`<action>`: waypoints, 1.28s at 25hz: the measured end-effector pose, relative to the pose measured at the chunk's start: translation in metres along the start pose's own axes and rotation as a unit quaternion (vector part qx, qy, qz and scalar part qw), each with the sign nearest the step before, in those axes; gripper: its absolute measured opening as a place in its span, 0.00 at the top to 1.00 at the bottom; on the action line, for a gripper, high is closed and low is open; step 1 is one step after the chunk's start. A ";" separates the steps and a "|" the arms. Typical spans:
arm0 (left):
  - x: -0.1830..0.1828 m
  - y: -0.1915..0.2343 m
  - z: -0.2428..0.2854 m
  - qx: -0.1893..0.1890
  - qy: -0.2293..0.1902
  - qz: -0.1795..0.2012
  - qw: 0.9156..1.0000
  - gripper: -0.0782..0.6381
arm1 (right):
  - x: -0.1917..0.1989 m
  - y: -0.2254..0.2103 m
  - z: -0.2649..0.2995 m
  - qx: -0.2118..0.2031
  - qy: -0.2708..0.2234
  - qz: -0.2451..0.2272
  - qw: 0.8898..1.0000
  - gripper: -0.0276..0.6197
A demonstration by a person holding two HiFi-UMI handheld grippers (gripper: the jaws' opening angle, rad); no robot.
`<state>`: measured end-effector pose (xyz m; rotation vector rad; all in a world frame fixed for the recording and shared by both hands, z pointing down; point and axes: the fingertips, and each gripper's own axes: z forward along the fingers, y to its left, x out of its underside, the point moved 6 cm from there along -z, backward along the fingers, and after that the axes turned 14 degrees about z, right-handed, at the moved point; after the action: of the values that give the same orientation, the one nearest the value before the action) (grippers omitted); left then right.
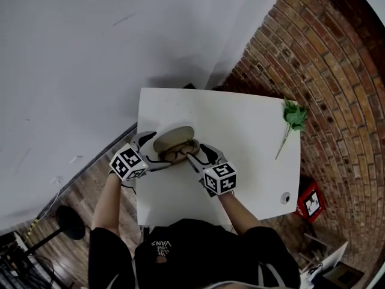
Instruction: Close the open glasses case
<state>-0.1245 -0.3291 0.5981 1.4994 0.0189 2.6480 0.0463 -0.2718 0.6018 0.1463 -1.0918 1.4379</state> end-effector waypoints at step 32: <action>-0.020 -0.108 0.014 0.001 0.045 0.061 0.997 0.15 | 0.015 -0.008 -0.043 -0.015 0.007 -0.022 1.000 0.60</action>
<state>-0.0935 -0.2242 0.5817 1.4253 -0.0647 2.8098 0.0717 -0.2336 0.5925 0.1383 -1.0926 1.3812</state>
